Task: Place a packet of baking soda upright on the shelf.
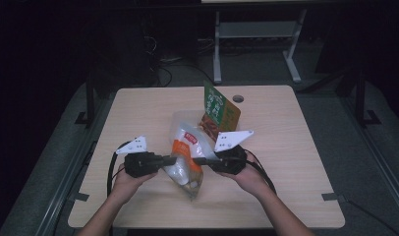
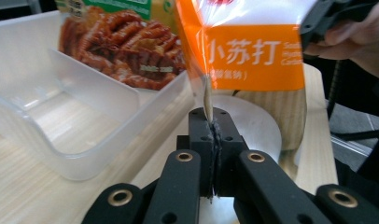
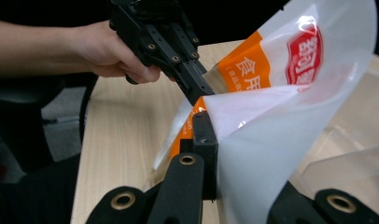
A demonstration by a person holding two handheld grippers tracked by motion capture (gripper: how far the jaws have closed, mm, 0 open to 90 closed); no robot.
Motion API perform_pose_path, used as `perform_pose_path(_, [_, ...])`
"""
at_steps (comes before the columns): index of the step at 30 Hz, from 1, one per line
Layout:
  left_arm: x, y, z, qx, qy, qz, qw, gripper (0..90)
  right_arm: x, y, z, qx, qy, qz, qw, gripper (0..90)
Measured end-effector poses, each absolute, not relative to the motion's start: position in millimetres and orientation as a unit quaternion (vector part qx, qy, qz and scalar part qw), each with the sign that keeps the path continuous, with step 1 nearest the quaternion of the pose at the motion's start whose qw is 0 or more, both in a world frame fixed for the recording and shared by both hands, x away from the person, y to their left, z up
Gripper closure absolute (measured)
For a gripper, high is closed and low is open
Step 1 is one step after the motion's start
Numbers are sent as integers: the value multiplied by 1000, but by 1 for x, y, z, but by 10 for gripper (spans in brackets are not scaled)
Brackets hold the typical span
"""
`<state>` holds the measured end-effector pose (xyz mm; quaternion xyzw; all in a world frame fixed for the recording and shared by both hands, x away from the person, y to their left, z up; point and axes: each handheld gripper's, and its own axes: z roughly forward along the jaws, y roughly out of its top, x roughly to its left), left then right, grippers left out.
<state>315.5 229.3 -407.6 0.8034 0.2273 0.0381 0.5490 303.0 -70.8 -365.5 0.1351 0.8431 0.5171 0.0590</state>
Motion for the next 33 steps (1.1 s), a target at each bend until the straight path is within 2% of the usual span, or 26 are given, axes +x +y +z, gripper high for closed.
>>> perform_pose_path(1, [316, 229, -408, 804, 228, 42, 548, 852, 303, -70, -363, 127, 846, 513, 68, 900])
perform_pose_path(8, [316, 229, -411, 813, 241, 69, 525, 511, 302, -58, -350, 100, 861, 486, 111, 900])
perform_pose_path(16, [316, 247, -412, 802, 271, 79, 526, 309, 308, -58, -341, 95, 862, 477, 142, 900])
perform_pose_path(33, [315, 248, -426, 815, 275, 67, 505, 281, 340, -59, -312, 107, 867, 453, 180, 900])
